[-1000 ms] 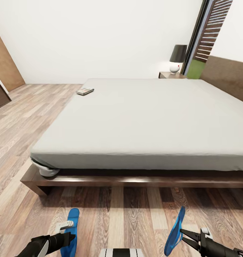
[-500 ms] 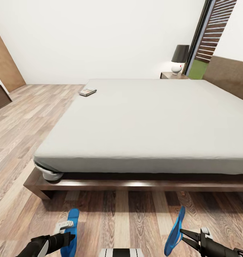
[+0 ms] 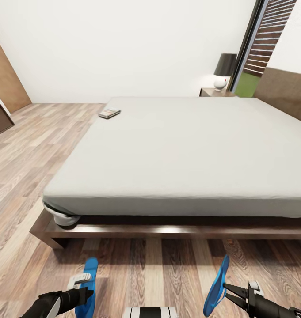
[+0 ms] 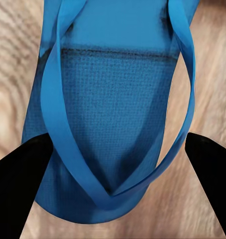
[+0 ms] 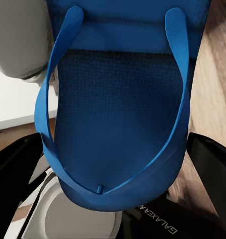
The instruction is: In the bedroom, move the book from the bed onto either nightstand, and place the two sandals side by side next to the bed.
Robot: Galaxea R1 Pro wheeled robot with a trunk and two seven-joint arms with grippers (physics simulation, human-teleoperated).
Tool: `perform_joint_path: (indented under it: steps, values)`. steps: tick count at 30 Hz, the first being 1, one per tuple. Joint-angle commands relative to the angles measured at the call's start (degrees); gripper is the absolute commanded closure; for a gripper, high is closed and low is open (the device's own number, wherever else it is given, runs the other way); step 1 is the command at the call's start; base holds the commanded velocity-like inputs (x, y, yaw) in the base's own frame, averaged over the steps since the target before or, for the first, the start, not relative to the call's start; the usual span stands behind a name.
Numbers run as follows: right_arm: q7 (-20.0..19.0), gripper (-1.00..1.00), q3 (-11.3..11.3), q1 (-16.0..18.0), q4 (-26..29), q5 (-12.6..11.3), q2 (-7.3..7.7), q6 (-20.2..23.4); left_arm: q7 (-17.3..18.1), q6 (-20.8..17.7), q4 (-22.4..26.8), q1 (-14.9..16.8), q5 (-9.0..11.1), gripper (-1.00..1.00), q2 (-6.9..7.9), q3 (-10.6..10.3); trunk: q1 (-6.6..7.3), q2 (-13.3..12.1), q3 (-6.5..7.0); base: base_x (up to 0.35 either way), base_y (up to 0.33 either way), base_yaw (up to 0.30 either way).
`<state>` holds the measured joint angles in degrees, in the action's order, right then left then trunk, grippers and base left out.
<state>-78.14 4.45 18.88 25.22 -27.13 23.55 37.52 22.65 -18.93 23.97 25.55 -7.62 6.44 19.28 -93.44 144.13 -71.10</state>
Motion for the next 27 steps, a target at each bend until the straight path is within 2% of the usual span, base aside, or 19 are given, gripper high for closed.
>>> perform_joint_path:
  steps: [1,15,22,27]
  values:
    - [-0.1,1.0,0.0,0.0,0.0,-0.2,0.01,0.5,0.5,-0.3,0.1,0.0,-0.5,1.0,-0.08,0.5,-0.01,0.0,-0.27,0.0,0.0,0.0]
    - [-0.2,1.0,0.0,0.0,0.0,-0.3,0.01,0.5,0.5,-0.2,0.1,-0.1,-0.6,1.0,-0.11,0.5,-0.37,0.2,-3.37,0.0,0.0,0.0]
    - [-0.1,1.0,0.0,0.0,0.0,-0.2,0.01,0.5,0.5,2.2,0.1,-0.1,-0.6,1.0,-0.11,0.5,-0.55,0.3,-4.92,0.0,0.0,0.0]
    - [-0.1,1.0,0.0,0.0,0.0,-0.1,0.01,0.5,0.5,2.5,0.1,-0.1,-0.6,1.0,-0.11,0.5,-0.55,0.3,-4.92,0.0,0.0,0.0]
